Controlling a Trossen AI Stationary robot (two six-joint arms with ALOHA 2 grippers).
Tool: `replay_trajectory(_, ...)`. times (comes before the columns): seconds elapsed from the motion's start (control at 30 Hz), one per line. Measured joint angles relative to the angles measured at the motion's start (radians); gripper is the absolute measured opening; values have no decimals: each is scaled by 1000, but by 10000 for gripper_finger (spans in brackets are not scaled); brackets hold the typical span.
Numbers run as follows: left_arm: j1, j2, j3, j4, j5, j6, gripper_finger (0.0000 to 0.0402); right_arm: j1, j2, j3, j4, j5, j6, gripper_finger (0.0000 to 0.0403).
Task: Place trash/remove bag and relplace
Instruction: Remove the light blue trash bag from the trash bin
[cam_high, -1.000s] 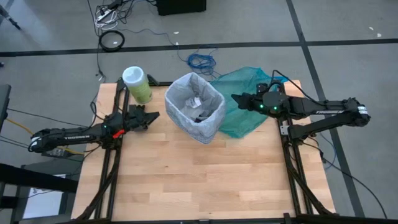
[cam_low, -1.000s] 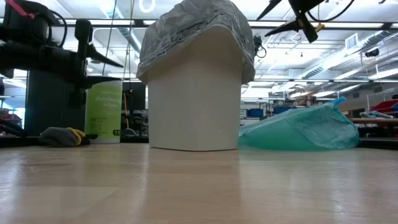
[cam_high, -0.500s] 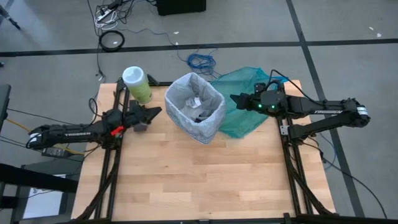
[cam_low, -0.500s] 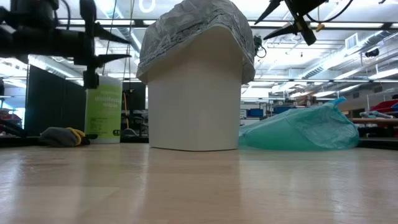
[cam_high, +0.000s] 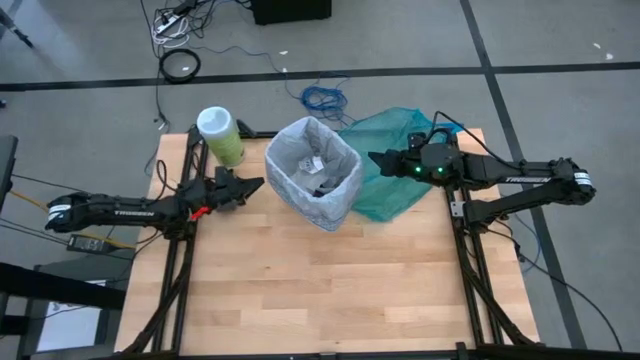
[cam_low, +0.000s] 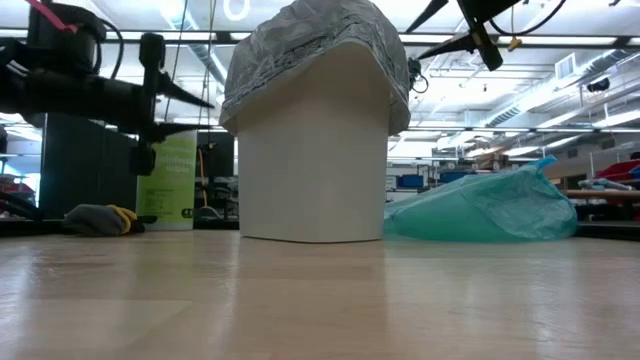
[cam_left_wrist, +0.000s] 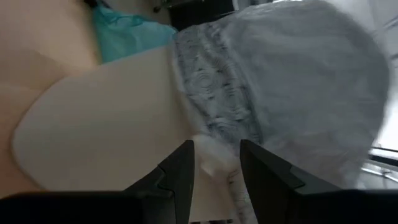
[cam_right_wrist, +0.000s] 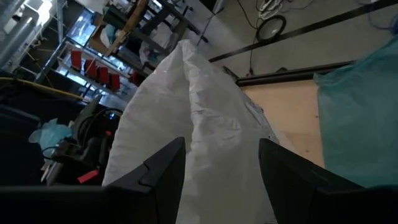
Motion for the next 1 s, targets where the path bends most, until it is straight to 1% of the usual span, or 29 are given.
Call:
replay_trajectory(0.07,0,23,-1,-1,-2,0,137,0,0,0,5,-1,0,193)
replay_trajectory(0.23,-1,86,-1,94,-17,0,137,0,0,0,7,-2,-9,193)
replay_trajectory(0.4,-33,161,0,164,-15,-7,136,0,0,0,7,-2,-10,193)
replay_trajectory(0.53,-51,189,0,248,-29,-1,136,0,0,0,6,-11,-11,192)
replay_trajectory(0.63,-53,198,0,264,-49,-1,136,0,0,0,6,-13,-11,192)
replay_trajectory(0.83,-53,231,0,269,-50,0,136,0,0,0,7,-28,-11,191)
replay_trajectory(1.0,-53,268,0,318,-76,26,136,0,0,0,7,-28,-11,189)
